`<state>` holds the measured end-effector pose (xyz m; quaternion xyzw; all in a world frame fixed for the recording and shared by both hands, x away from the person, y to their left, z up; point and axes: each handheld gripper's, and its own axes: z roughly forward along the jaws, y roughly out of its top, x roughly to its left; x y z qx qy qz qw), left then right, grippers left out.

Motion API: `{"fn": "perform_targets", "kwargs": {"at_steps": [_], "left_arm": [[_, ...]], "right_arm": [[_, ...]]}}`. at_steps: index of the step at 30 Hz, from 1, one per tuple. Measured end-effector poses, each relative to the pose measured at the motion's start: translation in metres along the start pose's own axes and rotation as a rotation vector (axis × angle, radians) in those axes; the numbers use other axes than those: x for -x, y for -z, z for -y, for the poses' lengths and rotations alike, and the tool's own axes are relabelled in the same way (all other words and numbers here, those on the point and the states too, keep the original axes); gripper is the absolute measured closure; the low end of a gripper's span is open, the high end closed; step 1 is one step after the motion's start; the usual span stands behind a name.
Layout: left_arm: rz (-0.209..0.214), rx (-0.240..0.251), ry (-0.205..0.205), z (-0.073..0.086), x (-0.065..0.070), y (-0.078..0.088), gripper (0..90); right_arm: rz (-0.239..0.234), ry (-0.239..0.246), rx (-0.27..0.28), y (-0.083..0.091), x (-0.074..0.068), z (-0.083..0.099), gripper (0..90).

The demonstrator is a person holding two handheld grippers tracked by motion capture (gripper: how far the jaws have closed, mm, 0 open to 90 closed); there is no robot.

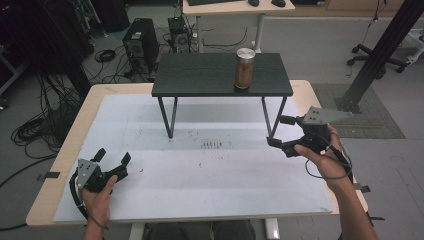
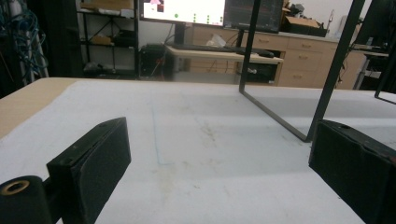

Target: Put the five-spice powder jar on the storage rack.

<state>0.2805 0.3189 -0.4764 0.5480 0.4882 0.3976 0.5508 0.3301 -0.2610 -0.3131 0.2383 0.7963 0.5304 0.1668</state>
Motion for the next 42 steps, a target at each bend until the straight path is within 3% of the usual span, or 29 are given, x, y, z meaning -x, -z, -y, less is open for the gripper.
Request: {"fn": "perform_targets", "kwargs": {"at_steps": [42], "left_arm": [[-0.001,0.001,-0.007,0.0,0.0,0.0,5.8]], "right_arm": [[0.016,-0.008,-0.016,-0.008,-0.009,0.038,14.4]]}}
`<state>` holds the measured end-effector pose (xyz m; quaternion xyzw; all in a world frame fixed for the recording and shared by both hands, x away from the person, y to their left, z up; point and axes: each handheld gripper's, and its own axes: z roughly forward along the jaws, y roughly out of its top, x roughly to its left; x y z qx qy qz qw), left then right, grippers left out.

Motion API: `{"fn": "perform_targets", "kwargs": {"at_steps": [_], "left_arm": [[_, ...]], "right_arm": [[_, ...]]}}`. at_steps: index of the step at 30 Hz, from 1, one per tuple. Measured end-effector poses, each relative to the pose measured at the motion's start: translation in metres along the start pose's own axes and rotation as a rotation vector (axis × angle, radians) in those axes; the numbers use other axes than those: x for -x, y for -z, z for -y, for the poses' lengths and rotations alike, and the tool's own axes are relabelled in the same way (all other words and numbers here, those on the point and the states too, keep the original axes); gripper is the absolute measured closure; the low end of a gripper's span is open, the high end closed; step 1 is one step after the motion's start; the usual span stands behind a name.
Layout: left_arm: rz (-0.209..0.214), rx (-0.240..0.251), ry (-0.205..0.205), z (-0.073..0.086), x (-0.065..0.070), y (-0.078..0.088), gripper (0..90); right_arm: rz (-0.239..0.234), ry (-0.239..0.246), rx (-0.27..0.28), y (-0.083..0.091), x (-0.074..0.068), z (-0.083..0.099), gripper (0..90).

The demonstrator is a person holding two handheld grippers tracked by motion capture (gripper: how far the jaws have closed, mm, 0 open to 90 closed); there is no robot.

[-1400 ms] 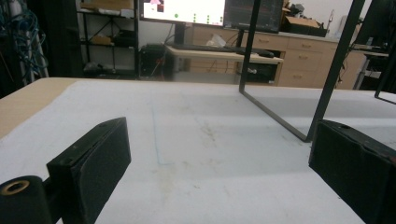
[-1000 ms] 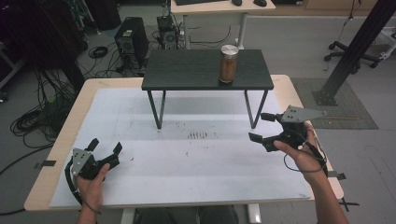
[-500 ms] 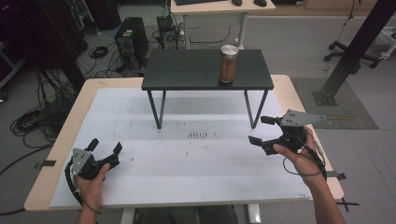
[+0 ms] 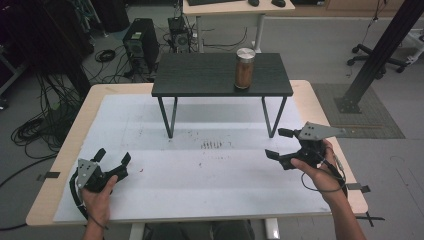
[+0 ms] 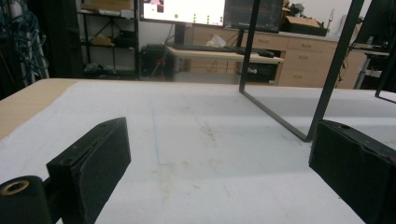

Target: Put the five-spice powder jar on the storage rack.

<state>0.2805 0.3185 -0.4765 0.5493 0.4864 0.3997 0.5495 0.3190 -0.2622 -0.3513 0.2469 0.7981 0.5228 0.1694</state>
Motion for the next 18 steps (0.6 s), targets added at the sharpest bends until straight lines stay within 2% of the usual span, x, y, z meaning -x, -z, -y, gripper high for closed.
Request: {"fn": "perform_targets", "kwargs": {"at_steps": [18], "left_arm": [[-0.001,-0.002,-0.005,0.0,0.001,0.0,5.8]], "right_arm": [[-0.002,0.005,-0.015,-0.006,-0.001,0.015,14.4]]}}
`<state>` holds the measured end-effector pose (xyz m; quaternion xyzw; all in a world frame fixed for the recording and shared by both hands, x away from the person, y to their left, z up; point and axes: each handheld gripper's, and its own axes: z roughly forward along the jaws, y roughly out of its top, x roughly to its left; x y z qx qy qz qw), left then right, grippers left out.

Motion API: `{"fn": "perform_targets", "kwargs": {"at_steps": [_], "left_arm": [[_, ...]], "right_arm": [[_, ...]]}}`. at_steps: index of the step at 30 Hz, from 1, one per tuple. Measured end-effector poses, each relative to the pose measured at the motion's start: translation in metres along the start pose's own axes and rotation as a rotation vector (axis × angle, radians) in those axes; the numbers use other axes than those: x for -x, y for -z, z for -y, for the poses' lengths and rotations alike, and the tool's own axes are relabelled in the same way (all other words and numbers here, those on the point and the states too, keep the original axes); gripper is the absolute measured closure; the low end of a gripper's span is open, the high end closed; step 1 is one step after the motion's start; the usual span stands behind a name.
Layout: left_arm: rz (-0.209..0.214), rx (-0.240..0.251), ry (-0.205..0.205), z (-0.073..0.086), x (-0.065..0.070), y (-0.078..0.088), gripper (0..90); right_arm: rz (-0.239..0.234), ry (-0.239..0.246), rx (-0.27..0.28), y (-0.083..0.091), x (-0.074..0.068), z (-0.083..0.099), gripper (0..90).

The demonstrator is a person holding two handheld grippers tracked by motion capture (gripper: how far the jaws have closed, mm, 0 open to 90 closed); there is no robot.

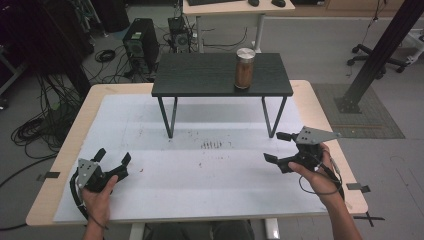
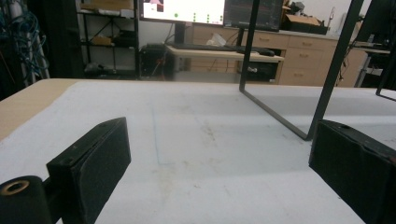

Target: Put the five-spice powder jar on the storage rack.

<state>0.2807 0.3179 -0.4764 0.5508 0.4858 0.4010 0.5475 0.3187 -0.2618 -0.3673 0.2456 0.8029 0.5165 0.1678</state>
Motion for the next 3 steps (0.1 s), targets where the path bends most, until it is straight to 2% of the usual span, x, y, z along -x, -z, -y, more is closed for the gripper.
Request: {"fn": "perform_targets", "kwargs": {"at_steps": [3], "left_arm": [[0.0,0.0,0.0,0.0,0.0001,0.0,5.8]], "right_arm": [[0.002,-0.006,-0.003,-0.0004,-0.0001,0.0036,14.3]]}}
